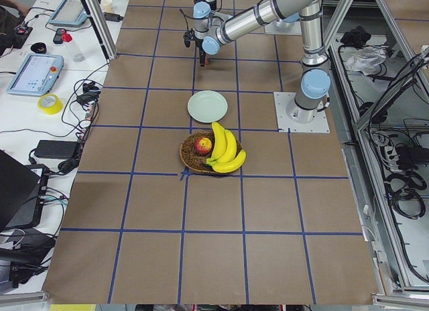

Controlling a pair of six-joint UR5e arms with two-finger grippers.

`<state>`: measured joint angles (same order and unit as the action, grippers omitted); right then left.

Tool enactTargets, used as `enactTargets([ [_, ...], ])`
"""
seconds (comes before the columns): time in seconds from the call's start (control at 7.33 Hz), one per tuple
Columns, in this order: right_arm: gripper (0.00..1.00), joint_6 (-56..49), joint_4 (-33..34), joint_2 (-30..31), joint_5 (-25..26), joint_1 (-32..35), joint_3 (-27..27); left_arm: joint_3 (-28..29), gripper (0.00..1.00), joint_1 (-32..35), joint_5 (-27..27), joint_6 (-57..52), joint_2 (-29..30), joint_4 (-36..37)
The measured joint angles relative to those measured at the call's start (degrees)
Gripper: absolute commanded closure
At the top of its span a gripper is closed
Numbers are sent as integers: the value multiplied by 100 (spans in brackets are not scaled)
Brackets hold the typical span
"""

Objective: Collect all strawberries into plate
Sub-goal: 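Grasp the centre strawberry with the left gripper while the right grasps another, then drop the strawberry on the plate with the left gripper while the right sets one centrally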

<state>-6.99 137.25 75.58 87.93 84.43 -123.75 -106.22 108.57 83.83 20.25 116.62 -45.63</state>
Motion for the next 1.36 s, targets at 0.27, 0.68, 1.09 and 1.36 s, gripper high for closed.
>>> enactTargets([
  [0.27, 77, 590, -161, 84, 4, 227, 249, -6, 73, 18, -76, 8, 40, 6],
  [0.68, 77, 2254, -474, 74, -116, 1236, 709, -22, 92, 139, -55, 61, 32, -30],
  [1.09, 77, 3128, -456, 14, -289, 1743, 778, -32, 100, 166, -46, 34, -151, -189],
  [1.36, 77, 3422, -406, -39, -468, 1861, 788, -37, 100, -58, -19, -217, -405, -565],
])
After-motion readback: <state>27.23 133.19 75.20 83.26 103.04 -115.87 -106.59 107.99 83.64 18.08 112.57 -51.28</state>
